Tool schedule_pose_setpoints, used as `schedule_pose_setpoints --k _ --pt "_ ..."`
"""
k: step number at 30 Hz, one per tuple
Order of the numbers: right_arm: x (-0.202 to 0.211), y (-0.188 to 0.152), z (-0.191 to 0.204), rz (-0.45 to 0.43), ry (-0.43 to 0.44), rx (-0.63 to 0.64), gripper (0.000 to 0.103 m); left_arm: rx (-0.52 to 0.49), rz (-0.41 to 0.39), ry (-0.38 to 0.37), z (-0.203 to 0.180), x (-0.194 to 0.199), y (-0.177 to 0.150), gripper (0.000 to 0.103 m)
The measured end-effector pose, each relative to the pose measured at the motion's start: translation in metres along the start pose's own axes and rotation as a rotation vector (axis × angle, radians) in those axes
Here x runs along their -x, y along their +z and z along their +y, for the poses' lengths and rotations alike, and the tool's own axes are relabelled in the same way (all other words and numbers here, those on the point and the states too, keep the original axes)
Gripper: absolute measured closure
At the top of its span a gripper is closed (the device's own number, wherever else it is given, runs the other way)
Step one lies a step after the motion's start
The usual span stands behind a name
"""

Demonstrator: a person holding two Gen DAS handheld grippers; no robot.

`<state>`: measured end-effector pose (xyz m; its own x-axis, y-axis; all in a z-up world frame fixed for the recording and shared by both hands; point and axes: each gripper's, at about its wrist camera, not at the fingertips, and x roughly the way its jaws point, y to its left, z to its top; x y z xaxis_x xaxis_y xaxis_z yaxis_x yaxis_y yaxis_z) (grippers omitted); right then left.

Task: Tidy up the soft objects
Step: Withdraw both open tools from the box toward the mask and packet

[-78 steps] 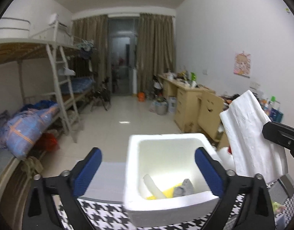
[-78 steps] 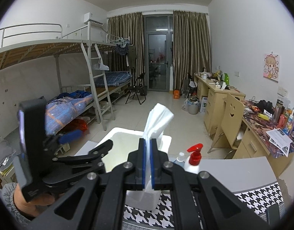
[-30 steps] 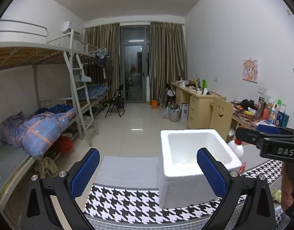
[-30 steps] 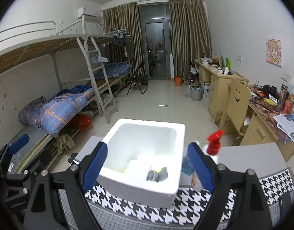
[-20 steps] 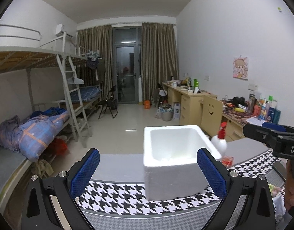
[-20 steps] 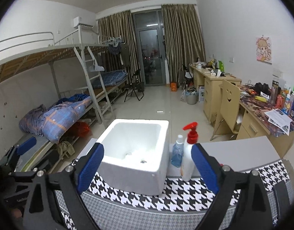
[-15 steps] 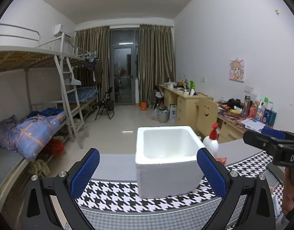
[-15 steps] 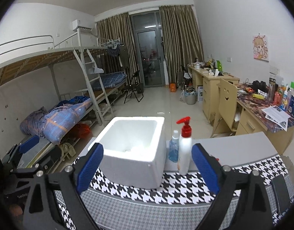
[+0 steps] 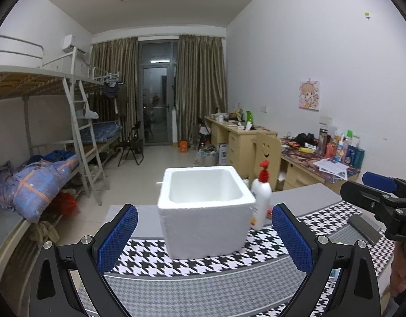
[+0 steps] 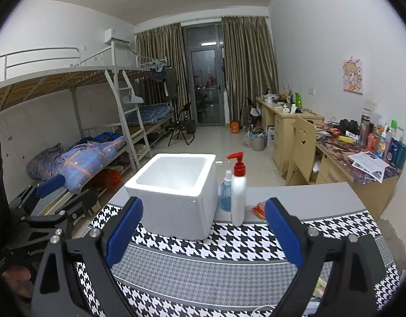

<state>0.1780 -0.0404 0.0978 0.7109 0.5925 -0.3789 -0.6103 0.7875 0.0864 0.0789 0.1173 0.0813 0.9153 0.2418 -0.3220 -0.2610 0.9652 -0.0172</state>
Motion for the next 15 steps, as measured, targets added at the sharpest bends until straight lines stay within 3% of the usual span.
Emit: schedule_pose_setpoints --k 15 --pt "0.045 -0.03 -0.023 -0.046 -0.101 0.032 0.007 -0.015 -0.008 -0.113 -0.043 0.019 -0.021 0.001"
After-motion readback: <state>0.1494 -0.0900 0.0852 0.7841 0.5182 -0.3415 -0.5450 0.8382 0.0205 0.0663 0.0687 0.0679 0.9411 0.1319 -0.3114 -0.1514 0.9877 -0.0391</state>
